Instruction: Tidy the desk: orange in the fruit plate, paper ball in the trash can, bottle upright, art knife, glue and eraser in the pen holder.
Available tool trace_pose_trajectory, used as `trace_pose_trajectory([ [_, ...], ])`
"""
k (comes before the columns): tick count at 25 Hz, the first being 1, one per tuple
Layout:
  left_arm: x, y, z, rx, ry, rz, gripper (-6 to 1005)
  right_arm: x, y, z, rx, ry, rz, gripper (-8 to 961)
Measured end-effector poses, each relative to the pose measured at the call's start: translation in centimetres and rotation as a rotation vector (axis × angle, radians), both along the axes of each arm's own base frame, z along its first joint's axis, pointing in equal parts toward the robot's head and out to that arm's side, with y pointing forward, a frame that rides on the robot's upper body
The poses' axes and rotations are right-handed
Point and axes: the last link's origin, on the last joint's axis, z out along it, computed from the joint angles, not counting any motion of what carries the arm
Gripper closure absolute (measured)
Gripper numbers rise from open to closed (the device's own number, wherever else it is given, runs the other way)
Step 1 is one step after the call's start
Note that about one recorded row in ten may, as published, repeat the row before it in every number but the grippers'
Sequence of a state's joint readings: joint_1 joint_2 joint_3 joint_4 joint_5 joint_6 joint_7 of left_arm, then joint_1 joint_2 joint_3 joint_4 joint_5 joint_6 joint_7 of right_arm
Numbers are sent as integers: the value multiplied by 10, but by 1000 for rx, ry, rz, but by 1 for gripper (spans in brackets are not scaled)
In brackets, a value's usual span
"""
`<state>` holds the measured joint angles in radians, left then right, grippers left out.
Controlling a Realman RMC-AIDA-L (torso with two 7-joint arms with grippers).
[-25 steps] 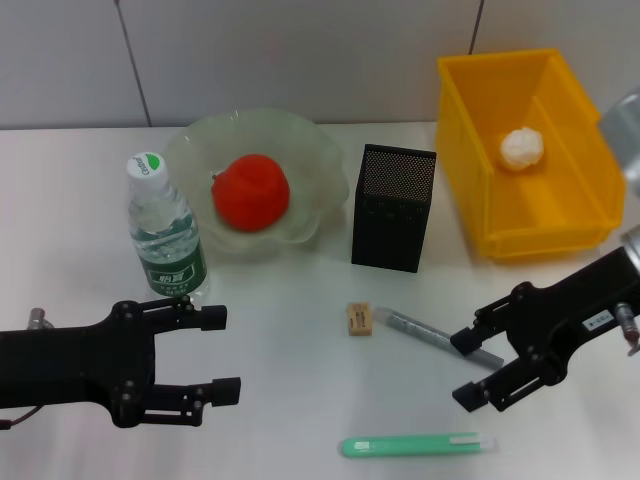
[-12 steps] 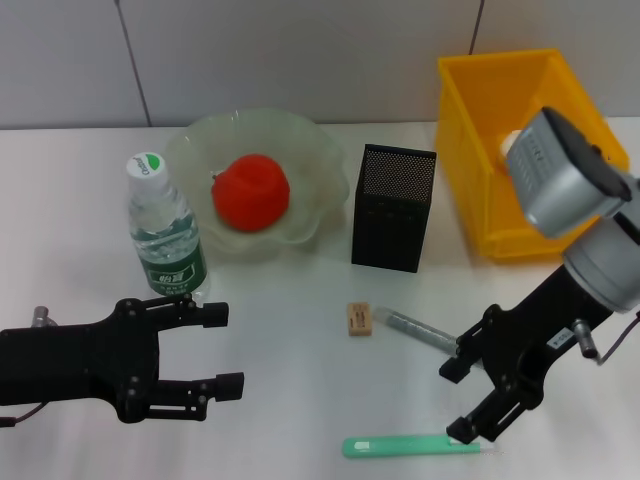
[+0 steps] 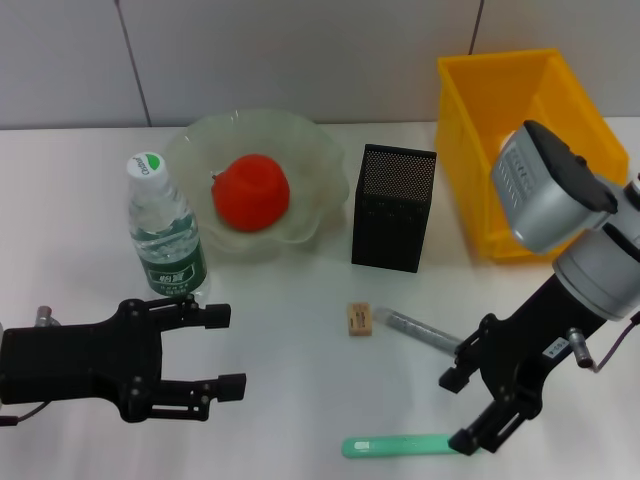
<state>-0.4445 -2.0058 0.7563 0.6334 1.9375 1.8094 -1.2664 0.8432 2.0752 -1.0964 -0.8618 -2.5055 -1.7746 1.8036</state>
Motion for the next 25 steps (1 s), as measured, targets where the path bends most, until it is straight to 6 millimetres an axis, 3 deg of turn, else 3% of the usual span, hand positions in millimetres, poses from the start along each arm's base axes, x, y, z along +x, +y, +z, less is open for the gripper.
trace_pose_trajectory([
  [20, 1, 2, -3, 13, -4, 13, 137, 8, -6, -25, -43, -168, 126, 222],
  [25, 2, 3, -3, 15, -9, 13, 137, 9, -6, -28, -46, -186, 147, 377],
])
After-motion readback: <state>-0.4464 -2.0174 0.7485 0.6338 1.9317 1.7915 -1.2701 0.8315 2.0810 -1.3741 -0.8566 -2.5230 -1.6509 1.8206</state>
